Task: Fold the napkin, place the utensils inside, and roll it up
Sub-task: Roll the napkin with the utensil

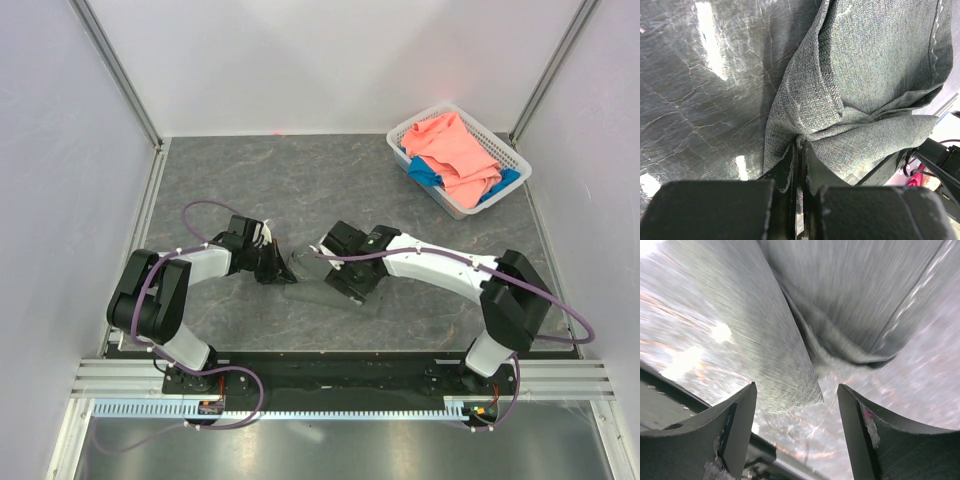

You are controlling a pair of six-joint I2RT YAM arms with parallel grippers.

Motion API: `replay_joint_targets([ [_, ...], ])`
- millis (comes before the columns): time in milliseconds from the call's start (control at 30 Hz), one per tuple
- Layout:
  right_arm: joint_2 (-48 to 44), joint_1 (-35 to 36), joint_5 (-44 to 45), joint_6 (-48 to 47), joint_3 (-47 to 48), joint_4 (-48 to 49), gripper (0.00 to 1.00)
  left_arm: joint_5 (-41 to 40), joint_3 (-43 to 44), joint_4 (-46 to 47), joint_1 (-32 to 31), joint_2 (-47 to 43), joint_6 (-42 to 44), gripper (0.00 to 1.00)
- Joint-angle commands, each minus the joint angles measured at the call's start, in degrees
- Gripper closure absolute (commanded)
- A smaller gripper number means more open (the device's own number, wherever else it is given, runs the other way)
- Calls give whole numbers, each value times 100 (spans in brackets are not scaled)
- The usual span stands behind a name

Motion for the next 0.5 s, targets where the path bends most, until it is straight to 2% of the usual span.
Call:
replay_joint_targets([
  [0,-351,312,50,-467,468,439,26,-441,6,-295,54,113,387,98],
  [233,88,813,-249,-942,468,1783,25,-424,41,-304,54,148,378,98],
  [467,607,893,-433,-1215,398,2172,27,-415,32,-295,54,157,378,98],
])
